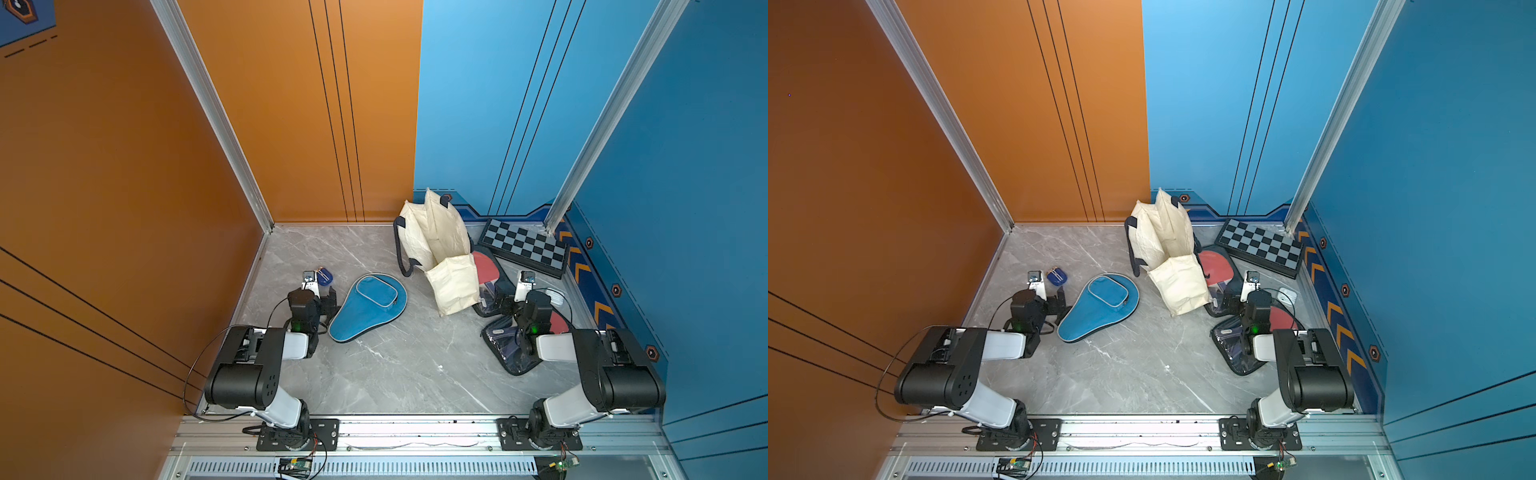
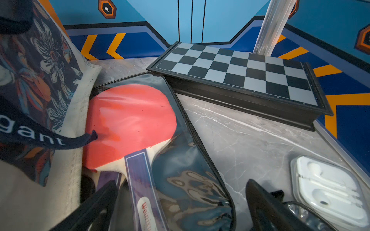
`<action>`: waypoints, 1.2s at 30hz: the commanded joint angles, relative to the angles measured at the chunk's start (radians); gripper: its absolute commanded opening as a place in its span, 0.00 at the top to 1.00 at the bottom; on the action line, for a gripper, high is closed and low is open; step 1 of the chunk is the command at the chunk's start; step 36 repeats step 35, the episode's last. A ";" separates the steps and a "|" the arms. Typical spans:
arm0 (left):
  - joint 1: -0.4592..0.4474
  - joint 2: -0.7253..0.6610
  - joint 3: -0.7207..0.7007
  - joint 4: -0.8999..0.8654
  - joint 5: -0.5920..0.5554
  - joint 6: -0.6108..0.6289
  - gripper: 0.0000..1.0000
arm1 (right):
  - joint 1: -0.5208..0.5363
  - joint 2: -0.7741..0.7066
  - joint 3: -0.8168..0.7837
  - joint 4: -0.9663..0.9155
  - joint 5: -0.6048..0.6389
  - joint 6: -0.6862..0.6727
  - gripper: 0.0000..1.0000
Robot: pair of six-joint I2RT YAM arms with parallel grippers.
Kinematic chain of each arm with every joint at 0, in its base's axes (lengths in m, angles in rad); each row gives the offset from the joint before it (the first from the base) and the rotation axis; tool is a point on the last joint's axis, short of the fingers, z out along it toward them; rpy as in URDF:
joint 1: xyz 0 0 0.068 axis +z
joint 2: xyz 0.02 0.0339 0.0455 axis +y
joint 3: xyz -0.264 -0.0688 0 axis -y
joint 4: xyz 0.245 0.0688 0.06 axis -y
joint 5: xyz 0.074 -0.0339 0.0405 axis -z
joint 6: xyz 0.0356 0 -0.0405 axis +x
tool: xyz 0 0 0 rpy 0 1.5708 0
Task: Remove the ping pong set from the canvas bag
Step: Reset both arms
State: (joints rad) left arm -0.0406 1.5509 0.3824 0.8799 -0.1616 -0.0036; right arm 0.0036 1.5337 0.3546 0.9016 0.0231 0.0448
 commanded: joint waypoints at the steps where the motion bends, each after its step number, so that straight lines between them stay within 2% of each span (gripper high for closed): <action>1: -0.002 0.005 0.000 0.021 -0.016 0.010 0.02 | -0.004 0.013 0.018 0.005 -0.005 0.011 0.00; 36: 0.001 0.005 0.002 0.021 -0.016 0.011 0.02 | -0.003 0.013 0.021 0.001 0.004 0.012 0.00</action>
